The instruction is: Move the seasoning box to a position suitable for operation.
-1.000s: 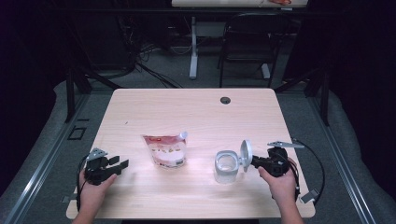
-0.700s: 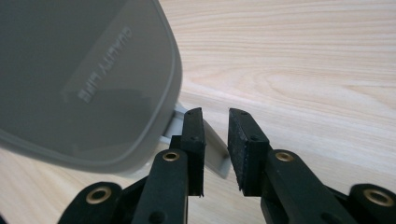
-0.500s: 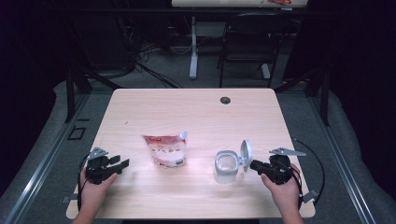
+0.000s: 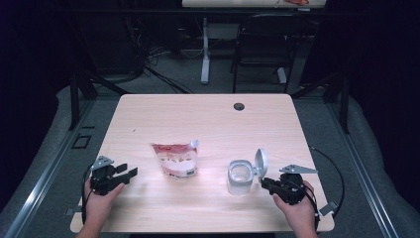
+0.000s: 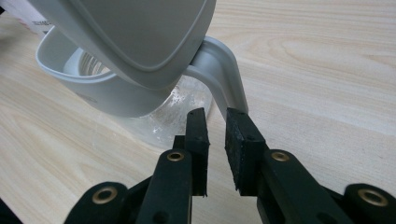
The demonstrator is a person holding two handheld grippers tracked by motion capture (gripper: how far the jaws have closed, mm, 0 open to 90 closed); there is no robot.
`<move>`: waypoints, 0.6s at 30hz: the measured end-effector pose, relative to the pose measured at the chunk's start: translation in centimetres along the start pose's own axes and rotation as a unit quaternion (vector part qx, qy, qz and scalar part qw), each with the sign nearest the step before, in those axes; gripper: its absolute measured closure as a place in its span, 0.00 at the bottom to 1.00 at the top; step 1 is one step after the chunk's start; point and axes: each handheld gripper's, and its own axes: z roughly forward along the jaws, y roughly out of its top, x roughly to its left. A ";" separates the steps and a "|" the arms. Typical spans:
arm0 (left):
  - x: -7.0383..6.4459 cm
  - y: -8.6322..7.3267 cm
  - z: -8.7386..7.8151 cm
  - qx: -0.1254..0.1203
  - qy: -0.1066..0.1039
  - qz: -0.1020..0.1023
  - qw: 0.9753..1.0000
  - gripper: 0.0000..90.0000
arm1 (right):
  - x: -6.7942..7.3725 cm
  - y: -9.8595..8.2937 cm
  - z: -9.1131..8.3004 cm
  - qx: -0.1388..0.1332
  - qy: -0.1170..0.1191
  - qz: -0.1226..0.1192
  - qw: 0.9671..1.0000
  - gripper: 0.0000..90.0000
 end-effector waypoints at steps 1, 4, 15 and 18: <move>0.0 0.0 0.0 0.001 0.003 0.001 1.000 0.52 | 0.1 0.0 0.1 0.002 -0.004 -0.003 1.000 0.87; 0.0 0.0 0.0 0.001 0.006 -0.001 1.000 0.52 | 0.0 0.0 0.6 0.004 -0.007 -0.004 1.000 0.87; 0.0 0.0 0.0 0.005 0.004 -0.004 1.000 0.53 | -0.1 0.3 1.4 0.001 -0.017 -0.005 1.000 0.89; 0.0 -0.1 0.0 0.006 0.004 -0.004 1.000 0.53 | 0.0 0.3 1.4 -0.001 -0.022 -0.009 1.000 0.89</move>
